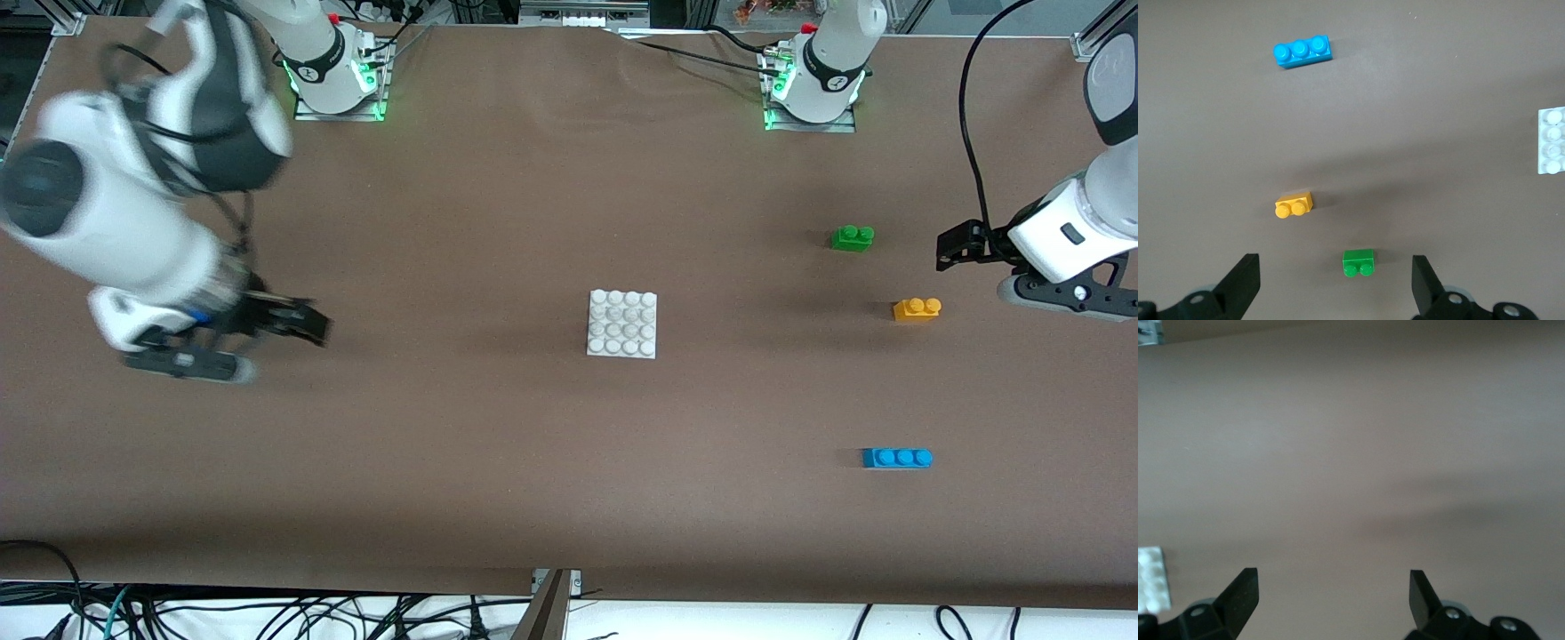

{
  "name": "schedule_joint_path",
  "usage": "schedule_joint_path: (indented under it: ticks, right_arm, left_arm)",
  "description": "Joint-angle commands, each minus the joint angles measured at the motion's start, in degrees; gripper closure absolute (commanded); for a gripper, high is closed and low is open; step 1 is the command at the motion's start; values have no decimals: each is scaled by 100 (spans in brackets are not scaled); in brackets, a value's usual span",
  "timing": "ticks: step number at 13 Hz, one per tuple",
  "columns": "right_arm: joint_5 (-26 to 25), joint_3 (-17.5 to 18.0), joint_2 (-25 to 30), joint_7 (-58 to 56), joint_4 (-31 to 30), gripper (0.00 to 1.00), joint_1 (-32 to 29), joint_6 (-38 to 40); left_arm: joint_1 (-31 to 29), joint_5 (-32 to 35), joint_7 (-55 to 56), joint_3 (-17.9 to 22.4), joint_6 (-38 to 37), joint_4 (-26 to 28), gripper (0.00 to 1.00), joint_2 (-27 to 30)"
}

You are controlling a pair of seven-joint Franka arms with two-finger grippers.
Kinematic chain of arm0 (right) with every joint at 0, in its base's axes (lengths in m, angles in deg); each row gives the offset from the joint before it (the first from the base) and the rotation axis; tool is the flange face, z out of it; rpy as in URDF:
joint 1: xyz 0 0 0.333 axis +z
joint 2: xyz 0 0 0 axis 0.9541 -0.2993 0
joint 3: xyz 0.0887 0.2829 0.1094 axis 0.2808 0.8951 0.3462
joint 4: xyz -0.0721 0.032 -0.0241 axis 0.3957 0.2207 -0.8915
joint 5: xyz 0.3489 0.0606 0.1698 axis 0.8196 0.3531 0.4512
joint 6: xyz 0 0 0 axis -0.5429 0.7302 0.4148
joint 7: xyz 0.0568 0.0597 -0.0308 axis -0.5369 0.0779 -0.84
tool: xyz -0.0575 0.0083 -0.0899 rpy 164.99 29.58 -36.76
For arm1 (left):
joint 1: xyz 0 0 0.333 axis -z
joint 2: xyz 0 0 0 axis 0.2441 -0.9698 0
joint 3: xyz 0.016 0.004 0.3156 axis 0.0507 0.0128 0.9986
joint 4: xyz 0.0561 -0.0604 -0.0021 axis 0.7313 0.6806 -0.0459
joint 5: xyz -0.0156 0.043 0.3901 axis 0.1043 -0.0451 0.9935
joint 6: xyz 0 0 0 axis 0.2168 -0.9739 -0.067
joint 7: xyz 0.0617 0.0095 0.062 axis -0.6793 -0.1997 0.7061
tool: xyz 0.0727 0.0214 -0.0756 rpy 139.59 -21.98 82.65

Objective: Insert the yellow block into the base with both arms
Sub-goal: 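Move the left gripper to the yellow block while the right gripper retracts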

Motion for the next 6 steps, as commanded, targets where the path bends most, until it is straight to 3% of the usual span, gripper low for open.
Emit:
schedule_joint_path:
  ticks: [1, 3, 4, 6]
  right_arm:
    - [19, 418, 935, -488, -623, 0, -850, 375]
    - [-112, 544, 1419, -833, -897, 0, -1275, 638]
    - [-409, 613, 1543, -825, -906, 0, -1406, 796]
    - [-798, 1139, 1772, -790, -924, 0, -1757, 955]
  left_arm:
    - [-171, -83, -51, 34, 274, 20, 0, -266]
    - [-180, -65, -51, 78, 328, 37, 0, -451]
    - [-198, -65, -60, 174, 415, 46, 0, -547]
    - [-338, 31, -104, 228, 583, 90, 0, -732]
